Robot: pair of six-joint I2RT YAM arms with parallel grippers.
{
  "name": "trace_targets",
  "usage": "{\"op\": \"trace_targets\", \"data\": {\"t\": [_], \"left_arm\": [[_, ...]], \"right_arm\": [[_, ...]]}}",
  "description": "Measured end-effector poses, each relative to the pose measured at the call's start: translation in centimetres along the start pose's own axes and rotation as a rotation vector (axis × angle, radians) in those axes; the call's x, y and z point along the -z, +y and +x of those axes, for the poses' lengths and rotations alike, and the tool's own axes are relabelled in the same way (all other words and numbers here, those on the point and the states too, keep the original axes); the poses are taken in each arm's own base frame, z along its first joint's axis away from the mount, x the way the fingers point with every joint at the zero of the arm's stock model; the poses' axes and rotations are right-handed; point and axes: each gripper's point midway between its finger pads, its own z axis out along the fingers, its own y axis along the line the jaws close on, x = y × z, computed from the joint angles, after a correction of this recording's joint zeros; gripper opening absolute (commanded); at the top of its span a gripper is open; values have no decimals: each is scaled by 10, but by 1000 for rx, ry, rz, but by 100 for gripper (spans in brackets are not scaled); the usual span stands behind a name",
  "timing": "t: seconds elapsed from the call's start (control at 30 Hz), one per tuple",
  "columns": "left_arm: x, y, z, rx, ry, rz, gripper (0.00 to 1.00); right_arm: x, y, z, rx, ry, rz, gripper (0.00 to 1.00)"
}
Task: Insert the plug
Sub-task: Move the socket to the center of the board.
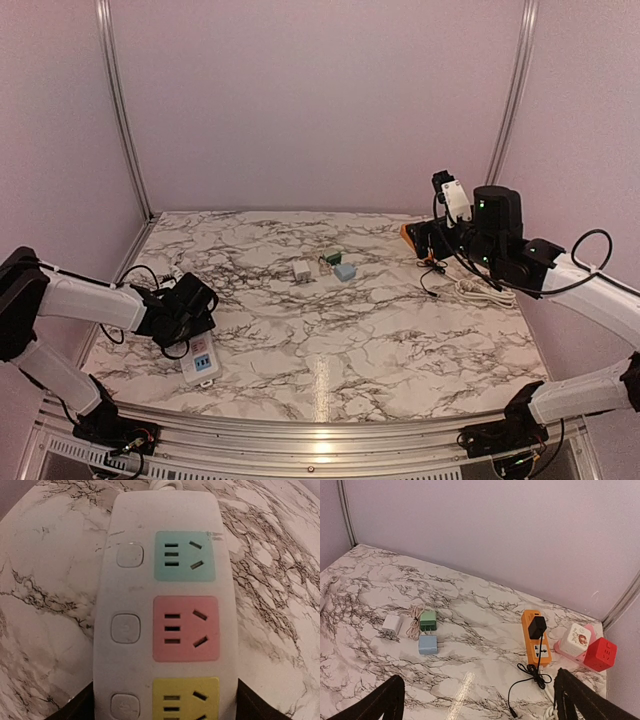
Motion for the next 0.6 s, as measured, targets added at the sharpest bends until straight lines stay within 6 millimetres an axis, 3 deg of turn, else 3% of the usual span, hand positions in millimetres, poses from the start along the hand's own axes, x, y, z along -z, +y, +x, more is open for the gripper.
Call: {"op": "trace_targets", "data": {"t": [0.37,0.6], "left_arm": [[-4,-70,13,-213,-37,84,76],[-4,-91,21,-326,-53,96,78]], "right_arm": [[-1,6,2,-24,6,-32,98],[-24,23,32,-5,106,-91,99]]}}
